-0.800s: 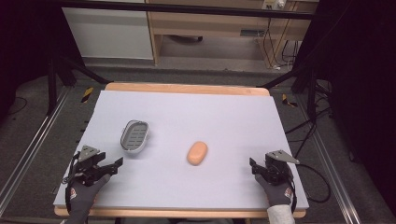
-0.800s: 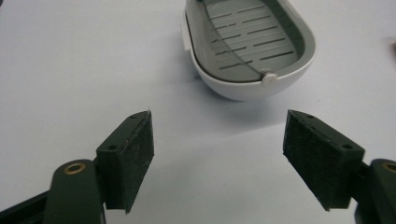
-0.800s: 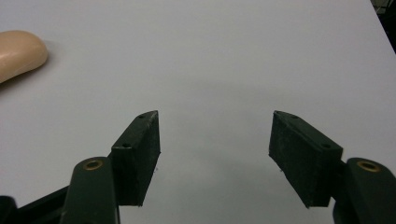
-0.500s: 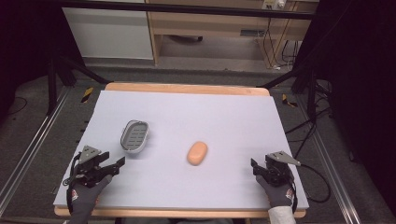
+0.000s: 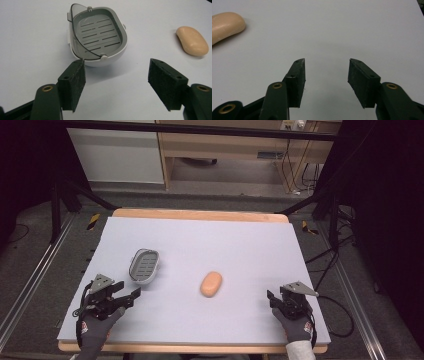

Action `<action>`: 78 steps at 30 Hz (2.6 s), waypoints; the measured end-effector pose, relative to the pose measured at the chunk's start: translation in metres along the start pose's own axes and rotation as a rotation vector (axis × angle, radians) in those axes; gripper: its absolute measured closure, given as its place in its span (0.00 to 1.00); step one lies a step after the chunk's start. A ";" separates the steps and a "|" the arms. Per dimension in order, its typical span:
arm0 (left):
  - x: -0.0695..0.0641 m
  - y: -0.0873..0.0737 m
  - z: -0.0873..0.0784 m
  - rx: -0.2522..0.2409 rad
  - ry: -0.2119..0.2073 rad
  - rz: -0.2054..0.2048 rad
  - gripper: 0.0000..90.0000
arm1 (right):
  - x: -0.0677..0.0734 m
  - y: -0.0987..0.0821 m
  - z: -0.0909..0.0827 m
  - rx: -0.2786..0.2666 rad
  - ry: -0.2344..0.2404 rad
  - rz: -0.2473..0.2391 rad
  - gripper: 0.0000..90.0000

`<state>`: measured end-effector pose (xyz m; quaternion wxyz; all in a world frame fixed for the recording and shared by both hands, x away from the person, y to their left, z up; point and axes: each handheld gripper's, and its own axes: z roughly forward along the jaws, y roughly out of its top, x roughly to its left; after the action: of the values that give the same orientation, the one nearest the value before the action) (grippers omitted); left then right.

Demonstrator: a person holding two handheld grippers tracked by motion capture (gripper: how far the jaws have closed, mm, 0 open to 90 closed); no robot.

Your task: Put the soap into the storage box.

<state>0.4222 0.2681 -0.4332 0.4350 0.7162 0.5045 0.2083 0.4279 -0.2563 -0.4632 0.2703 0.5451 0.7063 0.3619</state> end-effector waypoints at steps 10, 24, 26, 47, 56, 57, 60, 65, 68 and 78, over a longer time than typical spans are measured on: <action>-0.011 0.021 -0.001 -0.030 -0.014 0.015 0.35 | 0.001 0.002 0.000 0.002 -0.007 -0.007 0.64; -0.040 0.058 0.015 -0.048 -0.054 0.066 0.35 | 0.002 0.003 0.000 0.001 0.005 -0.001 0.62; -0.046 0.062 0.019 -0.044 -0.062 0.077 0.35 | 0.002 0.003 -0.001 0.001 0.006 0.000 0.60; -0.096 0.079 0.068 0.011 -0.122 0.145 0.34 | 0.003 0.002 0.001 0.017 0.019 -0.017 0.55; -0.109 0.080 0.081 0.037 -0.129 0.165 0.33 | 0.003 0.001 0.002 0.026 0.017 -0.019 0.53; -0.112 0.081 0.084 0.045 -0.130 0.172 0.33 | 0.003 0.001 0.002 0.026 0.017 -0.020 0.53; -0.117 0.080 0.089 0.057 -0.131 0.181 0.33 | 0.003 0.001 0.002 0.026 0.018 -0.021 0.52; -0.125 0.079 0.098 0.074 -0.137 0.194 0.32 | 0.003 0.001 0.003 0.028 0.020 -0.016 0.53; -0.130 0.078 0.103 0.084 -0.146 0.196 0.31 | 0.003 0.002 0.002 0.025 0.023 -0.014 0.53; -0.147 0.071 0.126 0.131 -0.151 0.227 0.30 | 0.002 0.001 0.003 0.033 0.032 -0.011 0.53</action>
<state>0.4942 0.0751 -0.4210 0.3975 0.8091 0.3986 0.1684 0.4301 -0.2534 -0.4640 0.2521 0.5399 0.7192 0.3573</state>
